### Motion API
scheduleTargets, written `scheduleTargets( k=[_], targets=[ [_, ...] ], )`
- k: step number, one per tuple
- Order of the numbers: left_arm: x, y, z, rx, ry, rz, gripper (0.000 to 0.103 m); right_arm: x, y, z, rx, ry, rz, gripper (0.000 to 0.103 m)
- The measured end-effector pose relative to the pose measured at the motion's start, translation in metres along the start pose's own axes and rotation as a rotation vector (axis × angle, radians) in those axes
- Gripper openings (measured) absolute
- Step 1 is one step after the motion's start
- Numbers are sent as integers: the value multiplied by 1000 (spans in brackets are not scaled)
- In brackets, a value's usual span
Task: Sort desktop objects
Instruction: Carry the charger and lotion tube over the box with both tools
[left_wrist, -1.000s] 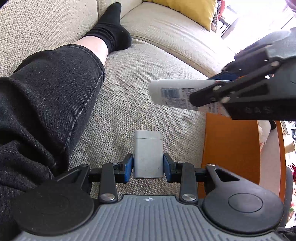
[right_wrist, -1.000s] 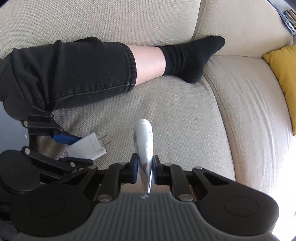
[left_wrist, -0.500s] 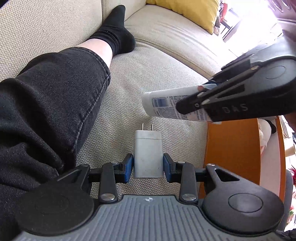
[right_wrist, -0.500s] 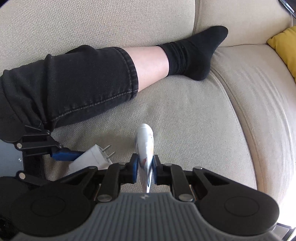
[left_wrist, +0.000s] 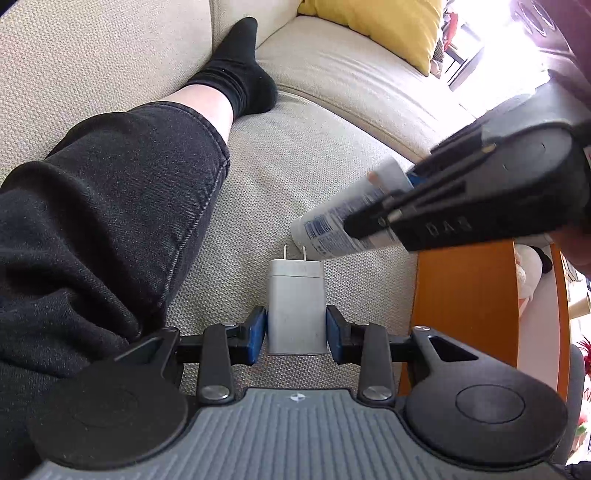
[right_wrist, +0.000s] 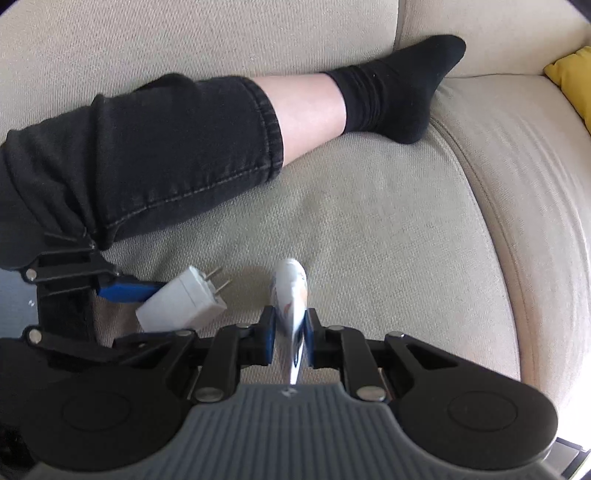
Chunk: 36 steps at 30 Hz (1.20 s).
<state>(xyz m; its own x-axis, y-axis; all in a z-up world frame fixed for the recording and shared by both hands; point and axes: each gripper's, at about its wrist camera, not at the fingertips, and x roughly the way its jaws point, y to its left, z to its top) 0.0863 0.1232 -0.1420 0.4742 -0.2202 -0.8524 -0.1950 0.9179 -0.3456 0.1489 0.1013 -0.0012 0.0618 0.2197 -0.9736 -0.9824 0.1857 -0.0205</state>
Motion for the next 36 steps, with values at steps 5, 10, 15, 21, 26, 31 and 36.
scheduleTargets(
  k=[5, 10, 15, 21, 26, 31, 36],
  targets=[
    [1, 2, 4, -13, -10, -3, 39, -1, -7, 6, 84, -75, 13, 17],
    [2, 3, 12, -22, -26, 2, 39, -1, -9, 9, 111, -114, 42, 20],
    [4, 1, 16, -15, -30, 2, 39, 3, -10, 8, 117, -115, 48, 21],
    [-3, -5, 13, 5, -37, 18, 39, -10, -12, -6, 156, -151, 62, 18],
    [-25, -19, 7, 35, -74, 5, 39, -44, -9, -30, 192, -221, 65, 17],
    [-54, -43, 3, 100, -131, -19, 39, -96, -10, -72, 235, -329, 57, 17],
    [-76, -72, -1, 171, -167, -66, 39, -144, -13, -123, 294, -399, 12, 17]
  ],
)
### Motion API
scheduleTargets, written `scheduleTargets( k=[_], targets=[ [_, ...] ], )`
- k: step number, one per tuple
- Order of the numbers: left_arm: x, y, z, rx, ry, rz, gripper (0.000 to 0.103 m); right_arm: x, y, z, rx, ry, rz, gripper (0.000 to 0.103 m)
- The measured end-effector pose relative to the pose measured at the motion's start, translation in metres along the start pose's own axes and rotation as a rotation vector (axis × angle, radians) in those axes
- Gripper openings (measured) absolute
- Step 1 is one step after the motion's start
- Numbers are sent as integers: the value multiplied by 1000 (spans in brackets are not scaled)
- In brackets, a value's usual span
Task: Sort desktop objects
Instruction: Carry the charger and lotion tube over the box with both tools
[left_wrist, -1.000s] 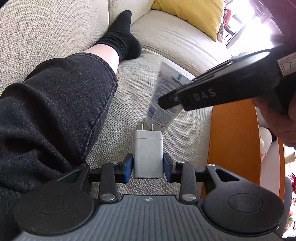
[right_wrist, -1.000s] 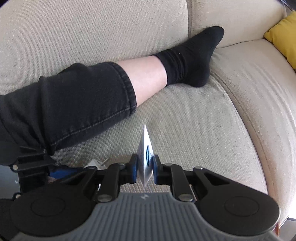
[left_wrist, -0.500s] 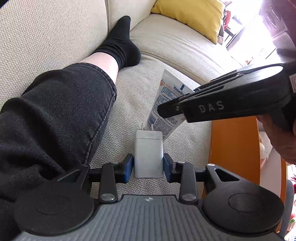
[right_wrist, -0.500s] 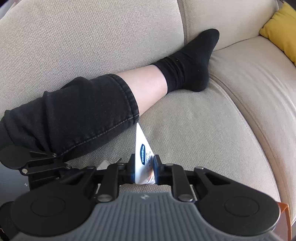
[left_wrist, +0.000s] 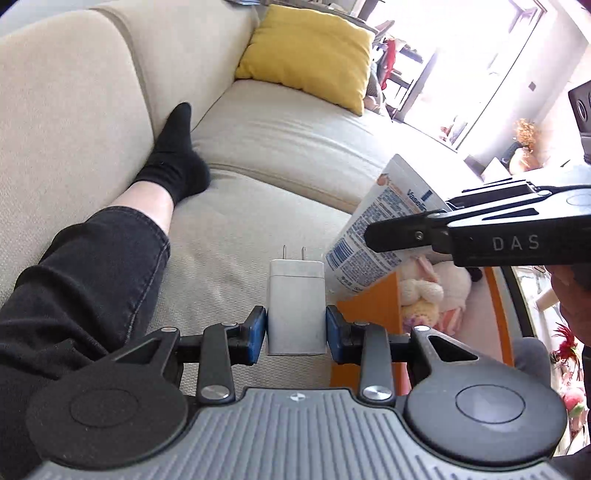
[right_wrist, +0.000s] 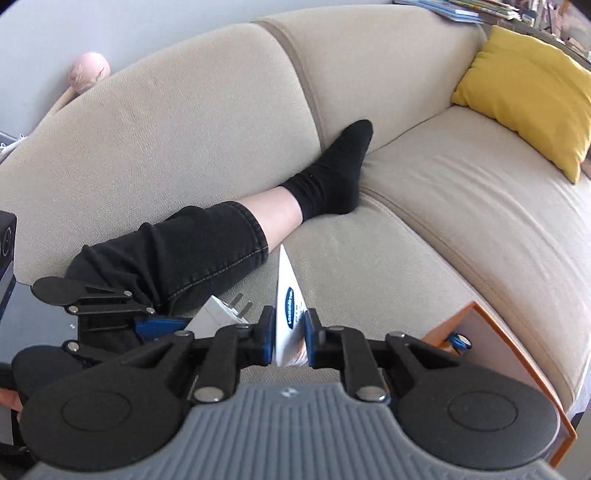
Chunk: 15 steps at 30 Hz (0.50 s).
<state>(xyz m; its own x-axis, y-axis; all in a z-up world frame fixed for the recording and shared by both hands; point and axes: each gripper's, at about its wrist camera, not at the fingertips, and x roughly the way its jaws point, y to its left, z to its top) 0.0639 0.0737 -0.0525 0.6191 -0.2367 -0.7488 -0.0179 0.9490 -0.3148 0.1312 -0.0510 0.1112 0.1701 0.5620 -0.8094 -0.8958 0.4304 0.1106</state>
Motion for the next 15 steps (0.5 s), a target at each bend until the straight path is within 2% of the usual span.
scheduleTargets(
  k=[8, 11, 15],
  targets=[
    [-5, -52, 2, 91, 9, -135, 39, -82, -33, -60, 140, -61, -95, 17],
    [3, -73, 3, 130, 31, -181, 39, -95, -50, -88, 200, -32, -151, 17],
    [22, -103, 3, 197, 75, -237, 39, -90, -73, -119, 273, 36, -202, 17]
  ],
)
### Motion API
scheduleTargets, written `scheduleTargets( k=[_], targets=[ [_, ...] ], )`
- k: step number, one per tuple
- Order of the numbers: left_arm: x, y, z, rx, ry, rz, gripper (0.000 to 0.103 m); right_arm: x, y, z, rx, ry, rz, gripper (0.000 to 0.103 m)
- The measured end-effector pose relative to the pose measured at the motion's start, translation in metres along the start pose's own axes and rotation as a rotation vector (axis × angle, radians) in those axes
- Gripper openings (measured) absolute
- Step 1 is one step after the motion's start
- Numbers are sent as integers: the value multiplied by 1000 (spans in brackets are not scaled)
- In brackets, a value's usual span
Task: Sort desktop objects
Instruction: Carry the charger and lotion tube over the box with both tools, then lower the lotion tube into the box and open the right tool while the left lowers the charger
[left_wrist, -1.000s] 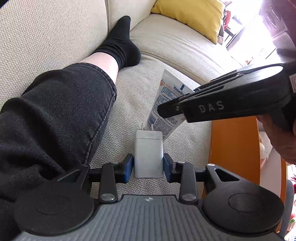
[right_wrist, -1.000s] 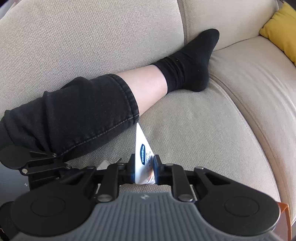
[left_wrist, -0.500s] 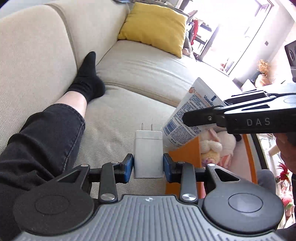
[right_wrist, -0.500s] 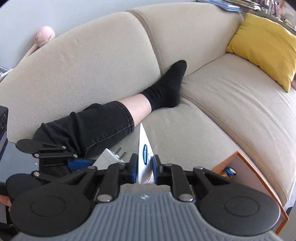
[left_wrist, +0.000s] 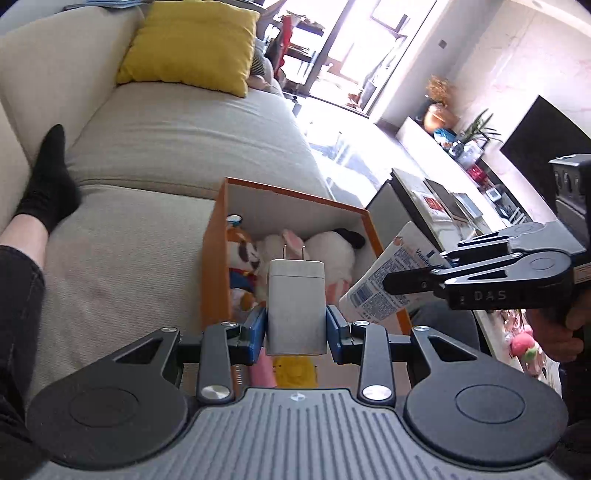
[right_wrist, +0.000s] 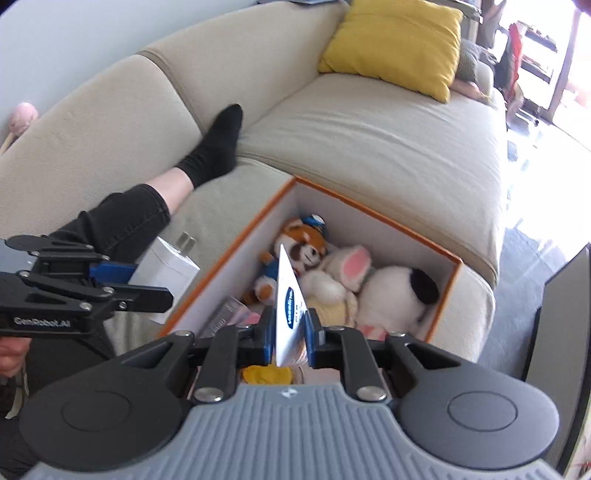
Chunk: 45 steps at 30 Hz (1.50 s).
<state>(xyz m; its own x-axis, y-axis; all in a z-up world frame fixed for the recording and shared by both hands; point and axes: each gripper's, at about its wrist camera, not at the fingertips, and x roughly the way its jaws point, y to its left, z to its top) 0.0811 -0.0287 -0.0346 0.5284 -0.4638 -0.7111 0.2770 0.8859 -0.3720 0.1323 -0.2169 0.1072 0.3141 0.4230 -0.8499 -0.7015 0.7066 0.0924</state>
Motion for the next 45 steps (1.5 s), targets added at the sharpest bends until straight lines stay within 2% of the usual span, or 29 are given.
scheduleTargets(
  k=[2, 7, 10, 14, 19, 22, 26, 33, 35, 38, 41, 45],
  targets=[
    [17, -10, 2, 26, 36, -20, 39, 14, -13, -10, 23, 44, -16, 17],
    [58, -32, -1, 108, 125, -16, 39, 50, -34, -22, 39, 115, -37, 17],
    [79, -37, -10, 127, 176, -23, 39, 70, -41, -25, 23, 145, -21, 17],
    [98, -41, -16, 168, 213, 2, 39, 87, -43, -22, -36, 160, 21, 17],
    [115, -39, -15, 143, 246, 21, 39, 105, -43, -19, -124, 190, 42, 17],
    [122, -40, -15, 124, 257, 29, 39, 105, -37, -21, -210, 191, 20, 18],
    [131, -45, -18, 114, 279, 33, 39, 103, -35, -25, -264, 208, 1, 18],
    [138, -49, -24, 129, 299, 45, 39, 95, -37, -22, -264, 230, -9, 18],
    [137, -50, -24, 137, 300, 46, 39, 92, -39, -22, -237, 234, -5, 12],
    [132, -53, -27, 168, 306, 40, 39, 86, -41, -26, -214, 258, -1, 11],
    [127, -56, -31, 202, 309, 36, 39, 74, -34, -34, -247, 277, 21, 11],
    [119, -53, -36, 198, 313, 36, 39, 63, -22, -44, -300, 311, 48, 11]
  ],
)
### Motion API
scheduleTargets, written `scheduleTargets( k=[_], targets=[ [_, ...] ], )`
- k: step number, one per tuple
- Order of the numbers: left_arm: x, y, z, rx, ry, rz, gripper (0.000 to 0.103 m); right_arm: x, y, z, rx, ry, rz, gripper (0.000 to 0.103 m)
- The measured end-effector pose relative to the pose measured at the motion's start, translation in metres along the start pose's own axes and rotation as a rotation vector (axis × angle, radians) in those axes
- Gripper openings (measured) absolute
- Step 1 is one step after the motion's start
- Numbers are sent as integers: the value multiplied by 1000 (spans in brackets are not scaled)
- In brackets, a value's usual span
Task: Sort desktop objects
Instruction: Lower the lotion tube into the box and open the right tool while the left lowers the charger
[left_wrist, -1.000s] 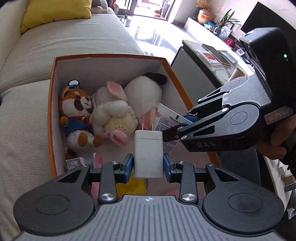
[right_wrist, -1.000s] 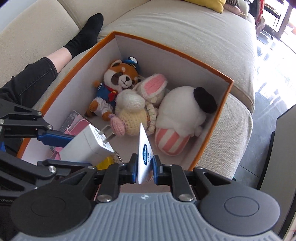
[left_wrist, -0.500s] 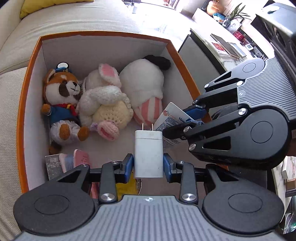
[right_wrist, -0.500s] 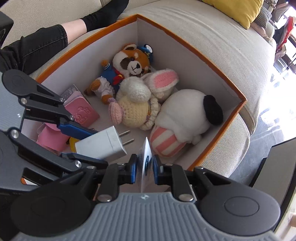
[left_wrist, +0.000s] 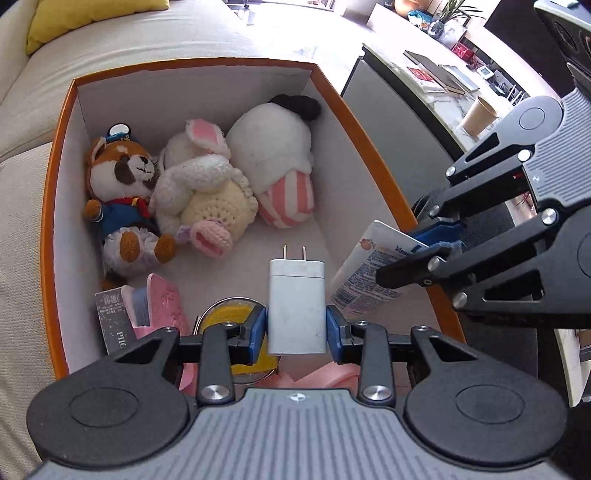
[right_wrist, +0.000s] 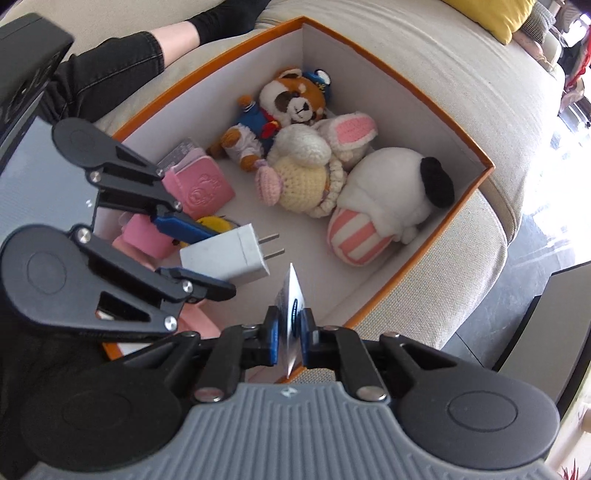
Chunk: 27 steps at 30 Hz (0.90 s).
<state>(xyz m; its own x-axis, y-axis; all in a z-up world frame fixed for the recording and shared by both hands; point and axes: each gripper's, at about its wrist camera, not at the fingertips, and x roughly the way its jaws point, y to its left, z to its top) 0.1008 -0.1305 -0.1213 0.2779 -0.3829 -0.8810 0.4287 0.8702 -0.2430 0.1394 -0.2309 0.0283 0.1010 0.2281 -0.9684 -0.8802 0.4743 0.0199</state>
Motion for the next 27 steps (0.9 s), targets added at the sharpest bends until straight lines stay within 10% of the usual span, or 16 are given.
scheduleTargets(
  k=[12, 27],
  targets=[
    [7, 0, 0, -15, 3, -26, 39, 13, 17, -6, 41, 99, 36, 12],
    [44, -4, 12, -177, 55, -30, 39, -27, -7, 10, 107, -96, -123, 25]
  ],
)
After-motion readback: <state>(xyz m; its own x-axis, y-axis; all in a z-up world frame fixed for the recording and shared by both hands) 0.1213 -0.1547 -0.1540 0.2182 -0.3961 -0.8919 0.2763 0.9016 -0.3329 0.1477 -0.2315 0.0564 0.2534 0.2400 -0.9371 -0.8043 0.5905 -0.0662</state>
